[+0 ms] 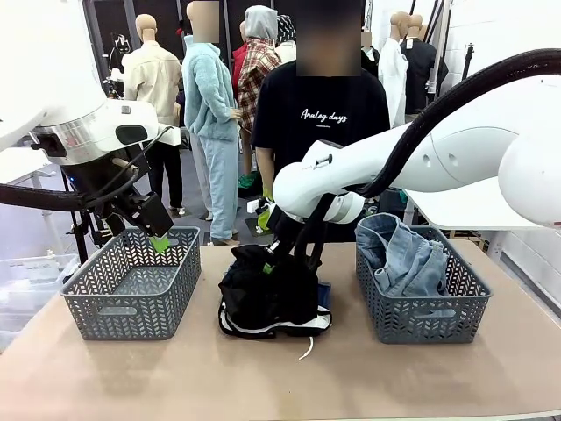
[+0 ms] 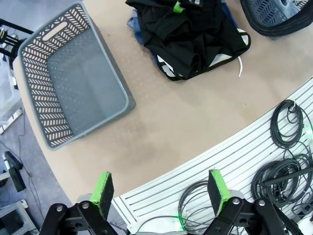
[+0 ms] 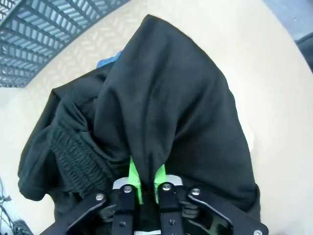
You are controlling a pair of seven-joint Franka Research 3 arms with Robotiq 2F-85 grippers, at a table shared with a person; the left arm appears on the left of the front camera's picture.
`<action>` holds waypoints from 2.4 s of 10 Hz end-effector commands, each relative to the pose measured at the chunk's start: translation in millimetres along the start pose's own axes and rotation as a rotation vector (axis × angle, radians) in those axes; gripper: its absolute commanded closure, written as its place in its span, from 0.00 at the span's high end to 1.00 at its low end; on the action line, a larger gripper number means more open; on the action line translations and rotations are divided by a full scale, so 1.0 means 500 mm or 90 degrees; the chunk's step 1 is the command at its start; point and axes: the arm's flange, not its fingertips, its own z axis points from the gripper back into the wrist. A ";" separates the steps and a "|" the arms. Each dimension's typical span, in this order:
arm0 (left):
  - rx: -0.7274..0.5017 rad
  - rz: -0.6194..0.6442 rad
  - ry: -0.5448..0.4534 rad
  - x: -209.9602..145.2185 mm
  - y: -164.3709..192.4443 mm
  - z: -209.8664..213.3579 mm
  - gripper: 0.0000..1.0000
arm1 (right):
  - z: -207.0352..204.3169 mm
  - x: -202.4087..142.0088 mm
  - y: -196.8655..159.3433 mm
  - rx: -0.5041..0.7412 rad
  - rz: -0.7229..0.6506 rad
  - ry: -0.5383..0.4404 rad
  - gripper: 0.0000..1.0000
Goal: Sort the tops and bottoms.
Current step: Lift clothes from the center of the table with your right hand, then sort the clothes according to human instructions.
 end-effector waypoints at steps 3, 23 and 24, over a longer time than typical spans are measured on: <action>0.004 0.008 -0.001 -0.004 0.002 0.000 1.00 | 0.117 -0.014 0.052 -0.019 0.009 -0.073 0.00; 0.004 0.008 -0.001 -0.004 0.002 0.000 1.00 | 0.555 0.052 0.319 -0.292 0.196 -0.263 0.00; 0.004 0.008 -0.001 -0.004 0.002 0.000 1.00 | 0.555 0.052 0.319 -0.292 0.196 -0.263 0.00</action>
